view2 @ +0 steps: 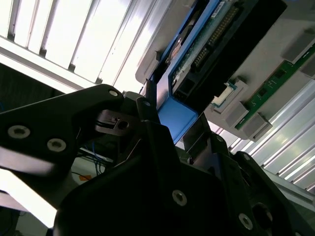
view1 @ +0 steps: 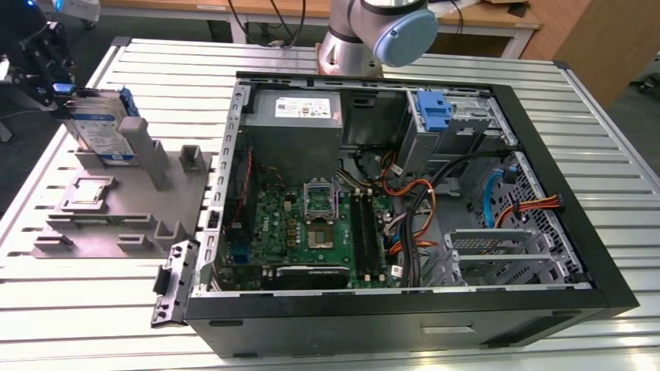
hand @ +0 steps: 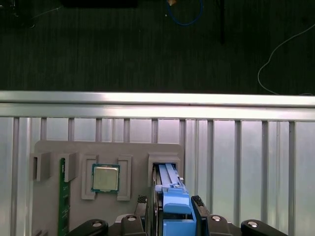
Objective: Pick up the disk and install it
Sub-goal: 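Pick up the disk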
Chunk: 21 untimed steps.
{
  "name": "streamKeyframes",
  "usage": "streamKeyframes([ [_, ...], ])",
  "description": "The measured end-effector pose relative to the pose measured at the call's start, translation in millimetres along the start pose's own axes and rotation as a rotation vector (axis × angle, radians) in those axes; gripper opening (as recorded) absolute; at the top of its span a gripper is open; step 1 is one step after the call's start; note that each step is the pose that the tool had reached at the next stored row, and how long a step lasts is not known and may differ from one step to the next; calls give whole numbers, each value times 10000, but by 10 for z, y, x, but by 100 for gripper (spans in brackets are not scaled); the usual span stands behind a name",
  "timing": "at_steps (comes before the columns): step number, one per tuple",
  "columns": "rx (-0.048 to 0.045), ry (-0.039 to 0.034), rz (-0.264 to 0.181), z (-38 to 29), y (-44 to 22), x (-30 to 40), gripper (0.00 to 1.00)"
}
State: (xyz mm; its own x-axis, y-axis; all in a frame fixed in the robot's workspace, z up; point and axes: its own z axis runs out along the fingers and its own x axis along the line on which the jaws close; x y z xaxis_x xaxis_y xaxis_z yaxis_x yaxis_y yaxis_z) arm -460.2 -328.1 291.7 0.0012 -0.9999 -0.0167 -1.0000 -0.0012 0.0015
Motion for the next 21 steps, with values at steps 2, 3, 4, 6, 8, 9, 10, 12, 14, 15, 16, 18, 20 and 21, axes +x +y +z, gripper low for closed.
streamKeyframes([
  [2,1,-1,0,4,0,0,47],
  [3,2,-1,0,4,0,0,47],
  [4,1,-1,0,4,0,0,47],
  [6,1,-1,0,4,0,0,47],
  [8,1,0,0,4,0,0,47],
  [9,1,-1,0,4,0,0,47],
  [10,1,-1,0,4,0,0,47],
  [12,1,-1,0,5,0,0,46],
  [14,1,-1,0,5,0,0,39],
  [15,1,-1,0,5,0,0,39],
  [16,1,-1,0,5,0,0,39],
  [18,3,-2,1,7,0,3,39],
  [20,4,-13,0,7,0,15,39],
  [21,2,-23,0,6,0,22,39],
])
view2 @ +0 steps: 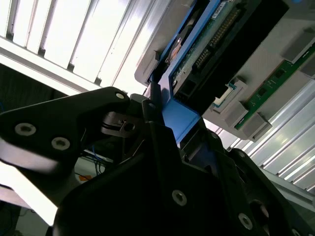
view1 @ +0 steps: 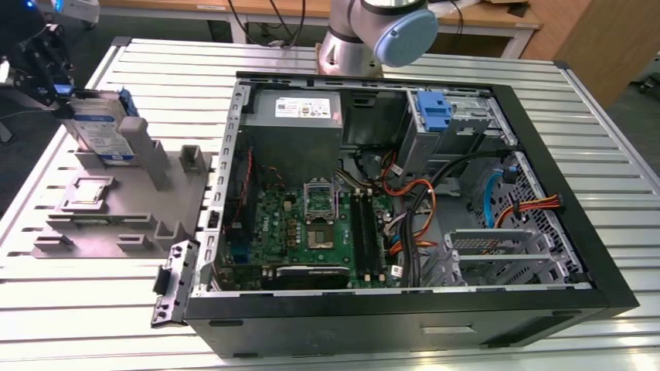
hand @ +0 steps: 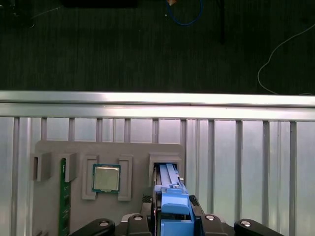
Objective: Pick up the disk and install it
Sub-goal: 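Pick up the disk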
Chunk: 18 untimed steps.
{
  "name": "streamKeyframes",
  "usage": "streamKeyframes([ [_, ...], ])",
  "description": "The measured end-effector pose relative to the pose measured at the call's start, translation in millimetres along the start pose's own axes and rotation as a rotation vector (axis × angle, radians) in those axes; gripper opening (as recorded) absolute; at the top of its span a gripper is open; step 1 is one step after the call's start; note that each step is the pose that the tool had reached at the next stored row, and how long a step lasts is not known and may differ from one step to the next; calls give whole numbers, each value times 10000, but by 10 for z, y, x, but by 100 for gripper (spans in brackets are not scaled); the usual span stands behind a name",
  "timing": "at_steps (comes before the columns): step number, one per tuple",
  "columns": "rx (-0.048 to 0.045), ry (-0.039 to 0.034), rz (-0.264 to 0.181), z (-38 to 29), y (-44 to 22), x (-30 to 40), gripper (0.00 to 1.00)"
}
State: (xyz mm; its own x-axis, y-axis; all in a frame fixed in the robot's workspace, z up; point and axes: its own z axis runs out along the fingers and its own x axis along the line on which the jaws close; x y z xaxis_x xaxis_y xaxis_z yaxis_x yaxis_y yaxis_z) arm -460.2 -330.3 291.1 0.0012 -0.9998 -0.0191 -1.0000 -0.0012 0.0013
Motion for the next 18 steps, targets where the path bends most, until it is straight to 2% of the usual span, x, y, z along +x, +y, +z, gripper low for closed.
streamKeyframes([
  [4,1,-79,36,0,-2,9,39],
  [18,2,-82,74,9,-4,10,37],
])
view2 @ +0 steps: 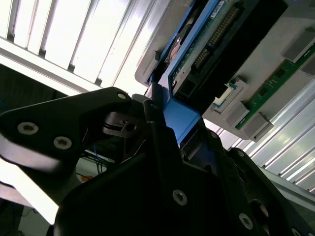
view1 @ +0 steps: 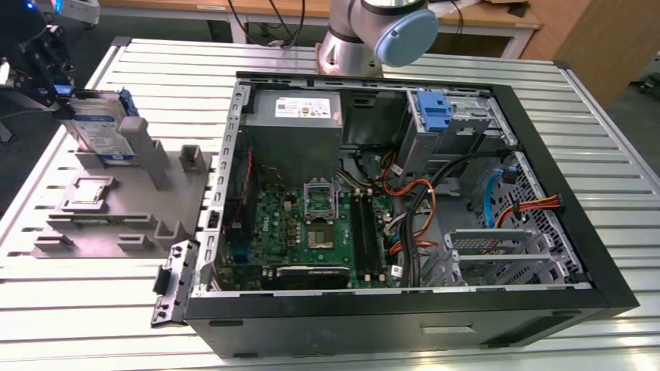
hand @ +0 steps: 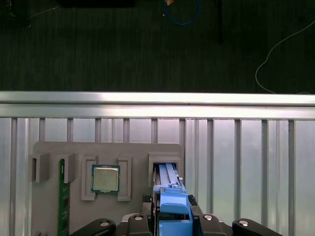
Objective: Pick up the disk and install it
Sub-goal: 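Pick up the disk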
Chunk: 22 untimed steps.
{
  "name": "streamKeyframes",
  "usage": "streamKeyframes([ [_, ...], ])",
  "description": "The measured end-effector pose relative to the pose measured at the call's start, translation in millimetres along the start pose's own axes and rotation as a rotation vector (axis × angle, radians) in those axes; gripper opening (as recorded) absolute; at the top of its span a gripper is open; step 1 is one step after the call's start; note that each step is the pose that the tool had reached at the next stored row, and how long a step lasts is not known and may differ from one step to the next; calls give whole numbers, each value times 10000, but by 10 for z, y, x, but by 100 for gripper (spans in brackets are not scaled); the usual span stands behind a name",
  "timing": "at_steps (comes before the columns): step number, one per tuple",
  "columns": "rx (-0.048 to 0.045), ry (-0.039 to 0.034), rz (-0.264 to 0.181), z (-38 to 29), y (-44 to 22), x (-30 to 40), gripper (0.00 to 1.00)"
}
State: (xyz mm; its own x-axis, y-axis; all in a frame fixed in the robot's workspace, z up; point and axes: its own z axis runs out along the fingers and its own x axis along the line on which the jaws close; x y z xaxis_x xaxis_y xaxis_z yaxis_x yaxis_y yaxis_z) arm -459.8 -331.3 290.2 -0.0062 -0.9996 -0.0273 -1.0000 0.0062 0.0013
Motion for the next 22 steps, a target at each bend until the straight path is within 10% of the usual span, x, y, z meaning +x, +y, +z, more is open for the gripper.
streamKeyframes([
  [22,1,18,0,-30,0,-1,44],
])
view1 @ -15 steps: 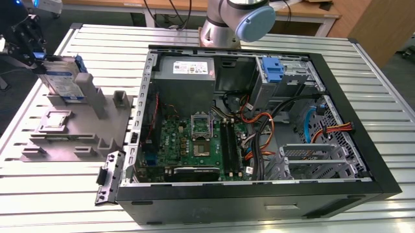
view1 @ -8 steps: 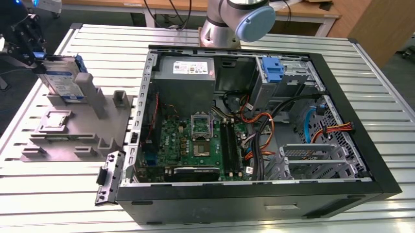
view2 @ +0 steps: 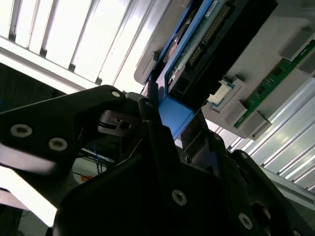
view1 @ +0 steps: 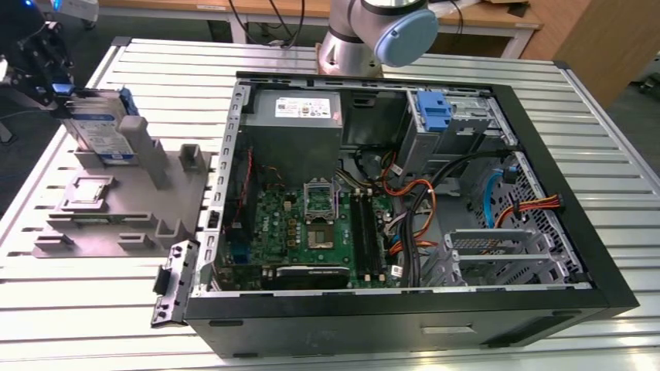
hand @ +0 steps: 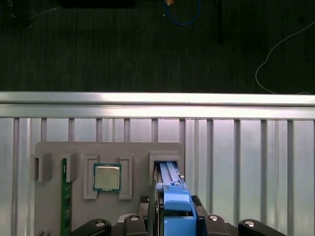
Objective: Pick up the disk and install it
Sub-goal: 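Pick up the disk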
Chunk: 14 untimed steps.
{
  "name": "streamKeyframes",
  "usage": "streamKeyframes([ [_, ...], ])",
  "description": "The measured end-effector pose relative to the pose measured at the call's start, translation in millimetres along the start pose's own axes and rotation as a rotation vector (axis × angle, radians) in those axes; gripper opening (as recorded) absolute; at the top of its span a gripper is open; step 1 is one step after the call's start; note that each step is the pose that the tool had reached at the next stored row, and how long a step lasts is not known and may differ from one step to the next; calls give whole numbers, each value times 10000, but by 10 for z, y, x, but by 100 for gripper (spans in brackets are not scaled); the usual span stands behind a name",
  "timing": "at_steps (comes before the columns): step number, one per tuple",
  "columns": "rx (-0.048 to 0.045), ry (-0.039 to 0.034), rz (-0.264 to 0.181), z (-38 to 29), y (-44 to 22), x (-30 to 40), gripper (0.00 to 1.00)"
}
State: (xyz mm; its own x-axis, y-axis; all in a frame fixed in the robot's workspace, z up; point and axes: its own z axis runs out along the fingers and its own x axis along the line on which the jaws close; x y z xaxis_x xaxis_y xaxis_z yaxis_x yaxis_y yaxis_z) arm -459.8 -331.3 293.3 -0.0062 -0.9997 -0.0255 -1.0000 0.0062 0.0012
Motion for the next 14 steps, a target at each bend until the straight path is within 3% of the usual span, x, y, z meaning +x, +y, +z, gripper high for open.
streamKeyframes([
  [3,-4,3,0,5,0,0,43],
  [4,-3,2,0,5,1,0,36],
  [14,1,0,0,7,0,0,36],
])
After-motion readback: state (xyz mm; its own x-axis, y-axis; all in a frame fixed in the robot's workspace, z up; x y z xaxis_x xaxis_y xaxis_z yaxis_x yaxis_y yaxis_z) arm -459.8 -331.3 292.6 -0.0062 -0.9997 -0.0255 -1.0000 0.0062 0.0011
